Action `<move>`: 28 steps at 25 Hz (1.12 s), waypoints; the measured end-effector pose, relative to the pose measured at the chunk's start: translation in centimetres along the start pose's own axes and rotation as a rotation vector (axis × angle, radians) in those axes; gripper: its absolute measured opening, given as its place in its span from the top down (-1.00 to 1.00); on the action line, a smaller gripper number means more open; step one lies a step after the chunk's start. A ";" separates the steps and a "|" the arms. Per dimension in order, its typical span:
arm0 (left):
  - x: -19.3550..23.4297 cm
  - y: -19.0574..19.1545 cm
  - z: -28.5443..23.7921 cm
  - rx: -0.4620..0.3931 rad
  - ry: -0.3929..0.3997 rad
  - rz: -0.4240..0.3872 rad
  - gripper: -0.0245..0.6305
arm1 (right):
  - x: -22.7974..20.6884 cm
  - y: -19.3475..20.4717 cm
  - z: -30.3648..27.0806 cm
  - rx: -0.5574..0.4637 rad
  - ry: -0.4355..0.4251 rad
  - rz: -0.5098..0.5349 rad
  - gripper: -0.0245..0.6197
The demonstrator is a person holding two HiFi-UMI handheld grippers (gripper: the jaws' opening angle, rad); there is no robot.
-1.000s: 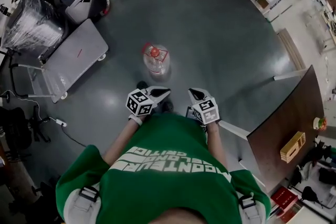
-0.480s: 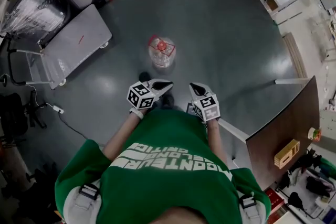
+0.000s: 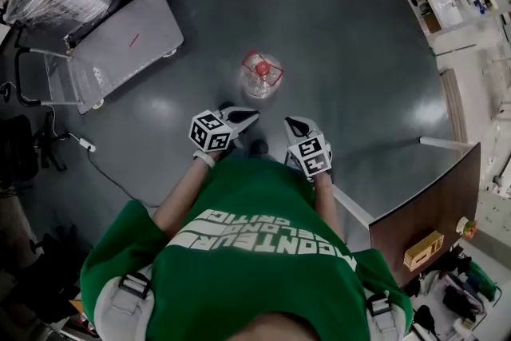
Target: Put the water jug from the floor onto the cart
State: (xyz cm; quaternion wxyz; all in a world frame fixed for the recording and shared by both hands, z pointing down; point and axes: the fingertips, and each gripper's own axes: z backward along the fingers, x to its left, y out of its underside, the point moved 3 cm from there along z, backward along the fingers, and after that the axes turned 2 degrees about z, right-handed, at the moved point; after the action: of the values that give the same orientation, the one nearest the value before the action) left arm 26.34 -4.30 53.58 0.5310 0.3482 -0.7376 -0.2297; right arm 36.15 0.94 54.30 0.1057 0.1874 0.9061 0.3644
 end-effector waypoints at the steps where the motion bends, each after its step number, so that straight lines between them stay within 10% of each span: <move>1: 0.7 -0.5 0.3 -0.008 -0.009 0.004 0.90 | 0.2 -0.4 -0.4 0.003 -0.009 0.016 0.96; 16: 5.9 -1.3 0.8 -0.003 0.004 0.105 0.91 | -2.4 -4.6 -6.3 0.054 -0.043 0.041 0.96; 28: 14.7 -12.6 -0.6 0.071 0.096 -0.075 0.91 | -7.8 -8.2 -8.5 0.088 0.135 -0.083 0.96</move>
State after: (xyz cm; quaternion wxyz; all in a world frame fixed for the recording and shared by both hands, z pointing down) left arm 27.43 -23.67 54.02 0.5441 0.4050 -0.7053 -0.2063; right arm 38.29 -13.04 55.00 0.0511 0.1291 0.9332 0.3314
